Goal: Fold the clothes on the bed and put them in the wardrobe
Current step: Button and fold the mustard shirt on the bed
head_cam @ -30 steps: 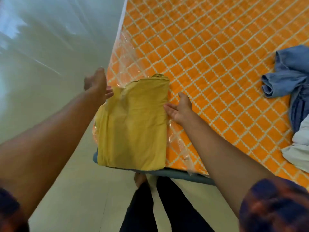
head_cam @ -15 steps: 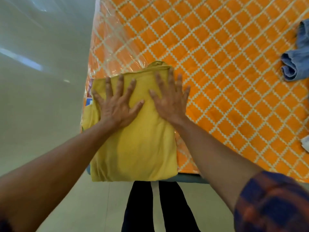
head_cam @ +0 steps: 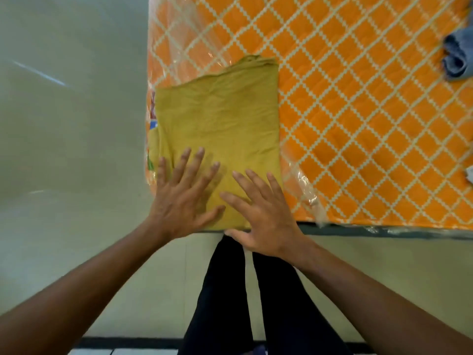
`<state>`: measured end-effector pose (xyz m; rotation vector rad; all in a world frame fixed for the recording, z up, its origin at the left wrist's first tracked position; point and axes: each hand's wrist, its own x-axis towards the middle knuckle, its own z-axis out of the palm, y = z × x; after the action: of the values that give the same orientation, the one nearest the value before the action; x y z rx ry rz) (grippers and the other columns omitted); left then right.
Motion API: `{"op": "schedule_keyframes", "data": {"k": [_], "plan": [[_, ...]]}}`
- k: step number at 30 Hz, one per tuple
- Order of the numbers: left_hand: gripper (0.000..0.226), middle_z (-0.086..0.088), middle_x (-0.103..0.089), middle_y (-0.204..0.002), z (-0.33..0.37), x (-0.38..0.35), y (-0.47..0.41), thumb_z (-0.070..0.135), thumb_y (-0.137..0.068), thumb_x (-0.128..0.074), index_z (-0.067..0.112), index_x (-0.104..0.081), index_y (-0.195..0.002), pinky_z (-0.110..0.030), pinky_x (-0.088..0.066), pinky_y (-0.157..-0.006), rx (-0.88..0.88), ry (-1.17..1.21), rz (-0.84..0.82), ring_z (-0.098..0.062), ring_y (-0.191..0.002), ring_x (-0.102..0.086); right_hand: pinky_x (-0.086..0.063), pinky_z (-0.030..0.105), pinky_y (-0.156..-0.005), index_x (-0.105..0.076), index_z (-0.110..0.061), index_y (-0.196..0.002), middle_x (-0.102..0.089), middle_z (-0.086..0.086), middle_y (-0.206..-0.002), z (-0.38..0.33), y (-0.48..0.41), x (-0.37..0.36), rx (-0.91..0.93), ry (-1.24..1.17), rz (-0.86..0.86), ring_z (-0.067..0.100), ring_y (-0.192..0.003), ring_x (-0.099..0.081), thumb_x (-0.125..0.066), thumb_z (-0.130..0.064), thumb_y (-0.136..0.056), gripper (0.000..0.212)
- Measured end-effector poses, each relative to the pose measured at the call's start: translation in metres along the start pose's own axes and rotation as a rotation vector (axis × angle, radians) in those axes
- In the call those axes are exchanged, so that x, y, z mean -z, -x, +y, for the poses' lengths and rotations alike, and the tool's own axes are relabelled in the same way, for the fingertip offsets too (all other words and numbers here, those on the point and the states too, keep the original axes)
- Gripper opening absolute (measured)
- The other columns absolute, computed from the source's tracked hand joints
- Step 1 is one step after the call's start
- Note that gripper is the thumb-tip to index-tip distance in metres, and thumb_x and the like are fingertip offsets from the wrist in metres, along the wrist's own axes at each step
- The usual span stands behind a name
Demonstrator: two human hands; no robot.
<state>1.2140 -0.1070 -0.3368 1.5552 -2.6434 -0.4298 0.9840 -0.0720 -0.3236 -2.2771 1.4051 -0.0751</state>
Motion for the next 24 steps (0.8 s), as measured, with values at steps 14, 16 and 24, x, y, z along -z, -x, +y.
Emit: {"op": "schedule_keyframes", "data": {"k": [14, 16, 24], "plan": [[0.062, -0.006, -0.064, -0.134, 0.027, 0.035, -0.002, 0.018, -0.080, -0.066, 0.030, -0.056, -0.140, -0.040, -0.049, -0.090, 0.251, 0.118, -0.585, -0.034, -0.118, -0.060, -0.046, 0.036, -0.069, -0.074, -0.028, -0.106, -0.074, 0.005, -0.101, 0.033, -0.002, 0.048, -0.147, -0.048, -0.368, 0.033, -0.097, -0.066, -0.028, -0.046, -0.072, 0.060], [0.044, -0.004, -0.070, -0.112, 0.024, 0.070, -0.023, 0.014, -0.080, -0.057, 0.026, -0.069, -0.121, -0.034, -0.049, -0.078, 0.284, 0.344, -0.794, -0.029, -0.104, -0.062, -0.041, 0.038, -0.066, -0.064, -0.033, -0.075, -0.064, -0.003, -0.079, 0.041, -0.009, 0.080, -0.153, -0.228, -0.502, 0.027, -0.084, -0.062, -0.043, -0.034, -0.071, 0.021], [0.022, -0.004, -0.065, -0.101, -0.035, 0.084, -0.087, 0.021, -0.083, -0.067, 0.021, -0.069, -0.105, -0.036, -0.054, -0.078, 0.790, 0.963, -0.344, -0.027, -0.102, -0.062, -0.049, 0.023, -0.057, -0.071, -0.015, -0.088, -0.064, 0.001, -0.077, 0.102, -0.081, 0.096, -0.616, -0.927, 0.006, 0.004, -0.058, -0.059, -0.071, -0.008, -0.079, 0.012]]}}
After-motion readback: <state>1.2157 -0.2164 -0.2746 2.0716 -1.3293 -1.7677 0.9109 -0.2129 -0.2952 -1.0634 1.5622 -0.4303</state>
